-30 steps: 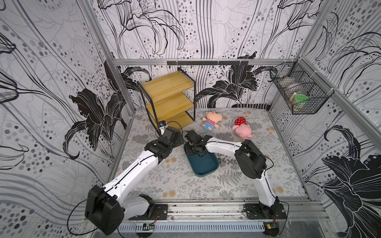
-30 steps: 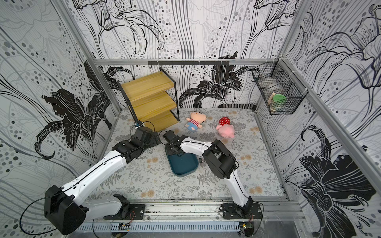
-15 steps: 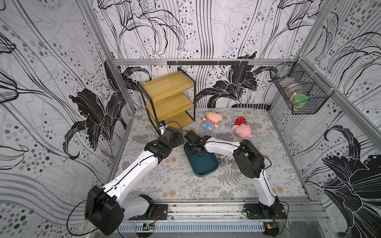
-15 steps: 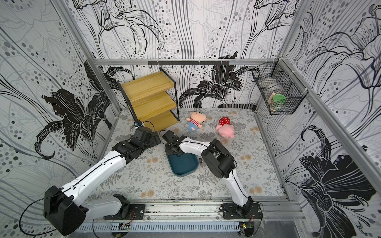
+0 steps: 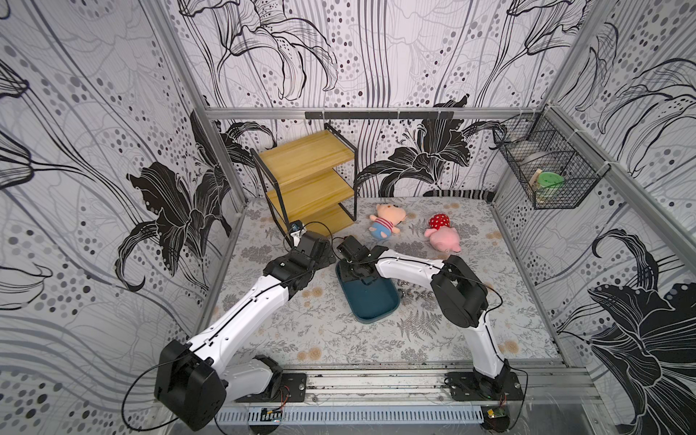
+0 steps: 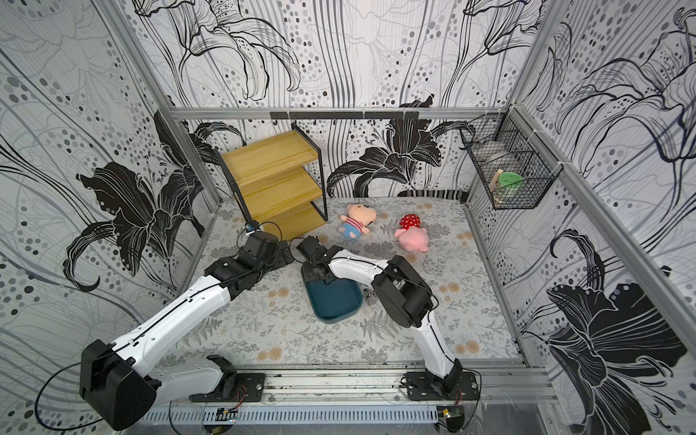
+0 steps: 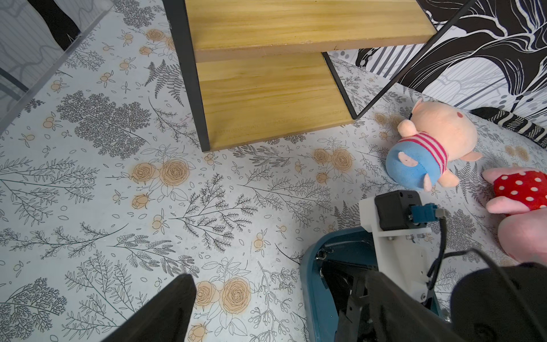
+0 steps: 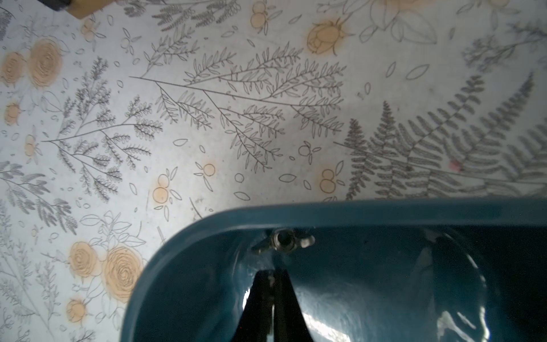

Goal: Take out the wing nut from the storage box
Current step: Pick up the wing nut from the storage box.

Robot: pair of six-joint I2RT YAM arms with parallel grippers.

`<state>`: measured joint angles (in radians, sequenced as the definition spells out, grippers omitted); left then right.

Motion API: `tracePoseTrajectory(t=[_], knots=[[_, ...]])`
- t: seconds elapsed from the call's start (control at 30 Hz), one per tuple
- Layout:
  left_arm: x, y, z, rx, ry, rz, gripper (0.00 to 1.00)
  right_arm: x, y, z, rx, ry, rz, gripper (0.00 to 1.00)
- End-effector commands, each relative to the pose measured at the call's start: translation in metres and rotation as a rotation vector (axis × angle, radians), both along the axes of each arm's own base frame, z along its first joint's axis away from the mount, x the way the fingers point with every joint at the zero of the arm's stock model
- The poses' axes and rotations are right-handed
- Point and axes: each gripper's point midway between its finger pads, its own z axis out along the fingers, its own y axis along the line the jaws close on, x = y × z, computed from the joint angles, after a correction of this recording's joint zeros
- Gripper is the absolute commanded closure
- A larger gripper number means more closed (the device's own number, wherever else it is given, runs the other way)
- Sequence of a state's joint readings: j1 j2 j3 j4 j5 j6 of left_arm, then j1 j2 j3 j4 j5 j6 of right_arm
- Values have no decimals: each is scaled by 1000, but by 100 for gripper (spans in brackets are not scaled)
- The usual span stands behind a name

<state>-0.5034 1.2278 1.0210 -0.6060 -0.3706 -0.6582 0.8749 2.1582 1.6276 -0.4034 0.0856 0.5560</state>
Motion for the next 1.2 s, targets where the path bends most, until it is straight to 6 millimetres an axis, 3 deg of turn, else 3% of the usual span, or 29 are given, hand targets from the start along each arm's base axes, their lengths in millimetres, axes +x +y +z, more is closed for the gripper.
tracePoseTrajectory(t=[0.0, 0.13, 0.43, 0.7, 0.9, 1.17], knots=[[5, -3, 15, -11, -32, 2, 5, -3, -6, 18, -15, -28, 11, 99], [6, -3, 17, -9, -35, 3, 5, -4, -8, 22, -17, -31, 12, 99], [10, -7, 16, -15, -31, -6, 5, -9, -19, 54, -4, -70, 19, 99], [10, -9, 15, -16, -30, -11, 5, -12, -45, 75, 12, -88, -10, 99], [9, -9, 15, -16, -32, -9, 5, -8, -90, 88, 14, -98, -77, 100], [9, -9, 14, -17, -33, -9, 5, -6, -174, 87, -18, -95, -216, 99]])
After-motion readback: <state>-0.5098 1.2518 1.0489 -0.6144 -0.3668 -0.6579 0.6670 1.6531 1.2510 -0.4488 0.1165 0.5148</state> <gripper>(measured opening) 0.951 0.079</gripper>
